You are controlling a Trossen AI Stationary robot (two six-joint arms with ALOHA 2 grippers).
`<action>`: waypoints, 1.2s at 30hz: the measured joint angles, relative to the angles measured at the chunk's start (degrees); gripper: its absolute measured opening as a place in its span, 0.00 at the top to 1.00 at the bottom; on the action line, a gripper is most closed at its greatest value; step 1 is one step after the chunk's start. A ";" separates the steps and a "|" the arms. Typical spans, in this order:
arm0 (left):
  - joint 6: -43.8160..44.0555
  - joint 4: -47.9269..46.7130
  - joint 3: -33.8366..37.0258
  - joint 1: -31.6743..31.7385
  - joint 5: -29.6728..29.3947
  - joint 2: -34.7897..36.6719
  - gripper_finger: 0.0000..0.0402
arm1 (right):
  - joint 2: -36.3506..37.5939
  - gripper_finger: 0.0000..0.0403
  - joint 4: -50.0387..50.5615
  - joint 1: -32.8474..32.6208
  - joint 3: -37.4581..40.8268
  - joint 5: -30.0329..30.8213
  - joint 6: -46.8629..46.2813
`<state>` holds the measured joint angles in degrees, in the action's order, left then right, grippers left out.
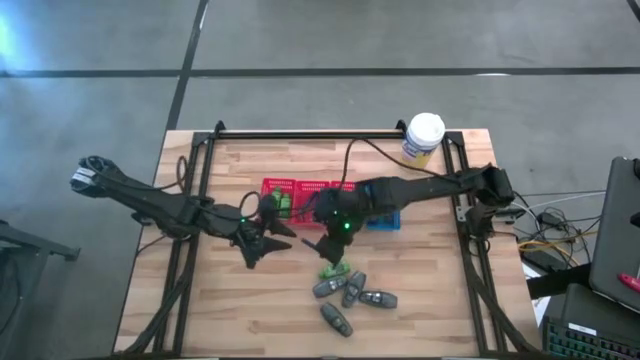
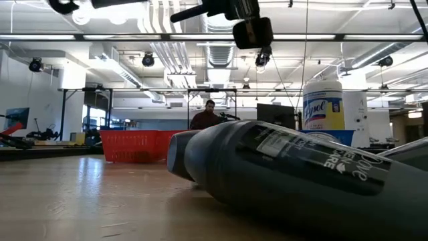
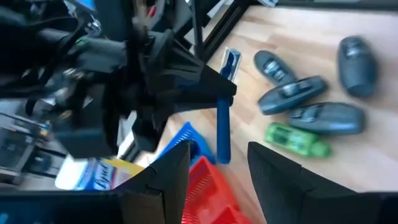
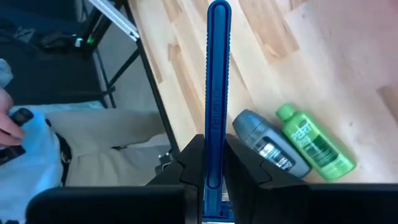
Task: Pick & Place Travel size toiletries
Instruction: Put the blue razor into the middle red bin
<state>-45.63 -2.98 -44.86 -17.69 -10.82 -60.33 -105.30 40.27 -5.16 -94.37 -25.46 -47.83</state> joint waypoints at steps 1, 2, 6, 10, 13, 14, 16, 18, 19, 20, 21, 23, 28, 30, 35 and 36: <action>-1.00 0.86 0.00 0.46 -0.01 -0.93 0.58 | 0.04 0.91 -0.16 0.47 0.00 -0.30 0.87; -1.65 1.72 -0.01 1.11 0.01 -1.92 0.58 | 0.03 0.91 -0.16 0.78 0.00 -0.37 1.71; -2.02 2.80 -0.92 3.85 0.10 -5.61 0.58 | 0.35 0.91 -0.16 1.44 0.00 -0.41 3.71; -1.96 4.41 -1.85 5.52 0.20 -8.78 0.58 | 0.70 0.91 -0.12 1.65 0.00 -0.58 4.50; -2.18 5.01 -3.17 5.78 0.47 -10.72 0.58 | 0.69 0.91 -0.10 1.61 0.00 -0.58 4.56; -2.10 5.14 -3.66 5.82 0.58 -11.29 0.59 | 0.68 0.91 -0.13 1.61 0.00 -0.60 4.56; -2.09 4.88 -4.39 5.85 0.63 -12.14 0.60 | 0.70 0.91 -0.09 1.59 0.00 -0.58 4.58; -2.06 4.29 -5.03 5.85 0.67 -12.63 0.63 | 0.70 0.90 -0.09 1.59 0.00 -0.58 4.59; -2.03 3.79 -5.27 5.85 0.73 -12.69 0.65 | 0.69 0.90 -0.14 1.59 0.00 -0.54 4.71; -2.00 3.29 -5.49 5.82 0.83 -12.71 0.67 | 0.70 0.91 -0.22 1.68 0.00 -0.54 4.83; -1.88 3.00 -5.51 5.81 0.86 -12.71 0.70 | 0.72 0.91 -0.20 1.78 0.00 -0.52 4.97; -1.34 2.08 -5.51 5.83 0.81 -12.63 0.75 | 0.72 0.91 -0.16 1.92 0.00 -0.32 5.02; -0.94 1.44 -5.51 5.57 0.78 -12.55 0.87 | 0.77 0.90 -0.12 2.44 0.00 -0.20 5.13; -1.24 1.44 -5.51 5.39 0.71 -12.55 0.90 | 0.79 0.90 -0.07 2.74 0.00 -0.30 5.09; -1.27 1.43 -5.51 5.33 0.38 -12.55 0.88 | 0.79 0.91 -0.07 3.14 0.00 -0.39 4.76; -1.26 1.55 -5.50 5.33 0.40 -12.55 0.87 | 0.79 0.91 -0.19 3.16 0.00 -0.33 4.54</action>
<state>-46.89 -1.43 -50.36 -12.36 -10.42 -72.88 -104.51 40.08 -2.00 -94.37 -25.78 -43.28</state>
